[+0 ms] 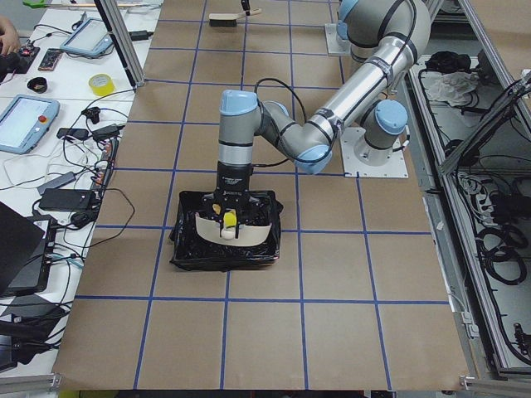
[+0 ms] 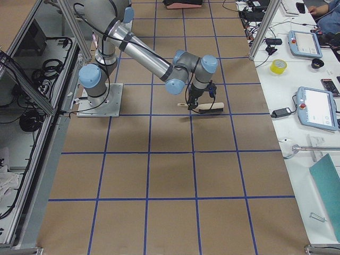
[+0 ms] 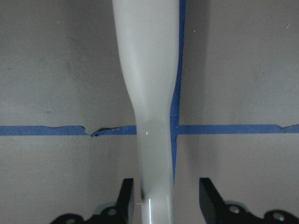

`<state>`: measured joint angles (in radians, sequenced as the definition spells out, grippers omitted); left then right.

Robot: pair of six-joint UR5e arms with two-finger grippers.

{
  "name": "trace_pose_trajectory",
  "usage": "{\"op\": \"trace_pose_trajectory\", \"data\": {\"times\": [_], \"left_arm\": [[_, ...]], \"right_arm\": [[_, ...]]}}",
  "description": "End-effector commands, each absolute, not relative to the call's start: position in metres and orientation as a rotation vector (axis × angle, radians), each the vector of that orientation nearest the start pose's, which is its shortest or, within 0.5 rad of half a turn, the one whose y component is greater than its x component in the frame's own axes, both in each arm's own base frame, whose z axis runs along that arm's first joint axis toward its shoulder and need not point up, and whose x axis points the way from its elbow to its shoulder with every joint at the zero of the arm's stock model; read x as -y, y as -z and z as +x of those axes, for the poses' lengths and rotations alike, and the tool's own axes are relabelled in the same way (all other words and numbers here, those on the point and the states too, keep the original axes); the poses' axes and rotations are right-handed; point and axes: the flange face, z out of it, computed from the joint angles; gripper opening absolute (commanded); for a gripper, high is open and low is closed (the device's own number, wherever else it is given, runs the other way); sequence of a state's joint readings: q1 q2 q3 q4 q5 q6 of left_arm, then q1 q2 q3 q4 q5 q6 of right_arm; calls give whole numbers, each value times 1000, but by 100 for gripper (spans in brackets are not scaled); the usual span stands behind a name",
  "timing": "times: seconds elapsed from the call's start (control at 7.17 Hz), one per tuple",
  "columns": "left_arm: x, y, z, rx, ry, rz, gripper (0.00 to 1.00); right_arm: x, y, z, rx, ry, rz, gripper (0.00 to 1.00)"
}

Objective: Sweep and dump trash into bin
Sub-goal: 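Tilt the dustpan over the trash bag with left gripper while right releases brush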

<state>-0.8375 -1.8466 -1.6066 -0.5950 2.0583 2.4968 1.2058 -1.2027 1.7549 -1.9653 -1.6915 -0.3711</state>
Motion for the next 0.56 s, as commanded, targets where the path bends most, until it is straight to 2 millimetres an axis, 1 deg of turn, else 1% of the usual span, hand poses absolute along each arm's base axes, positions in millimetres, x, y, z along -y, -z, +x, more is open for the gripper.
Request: {"op": "trace_pose_trajectory", "data": {"times": [0.0,0.14,0.28,0.42], "left_arm": [[520,-449,300,-1585,-725,1616,0],[508,-433,291,-1529,-724,1570,0],[501,-425,286,-1506,-724,1548,0],[500,-423,285,-1502,-727,1557,0]], "right_arm": [[576,-240,-90,-3183,-299,-20,76],[576,-241,-90,-3185,-297,-15,80],[578,-255,-90,-3197,-265,14,88],[586,-279,-90,-3218,-191,24,96]]}}
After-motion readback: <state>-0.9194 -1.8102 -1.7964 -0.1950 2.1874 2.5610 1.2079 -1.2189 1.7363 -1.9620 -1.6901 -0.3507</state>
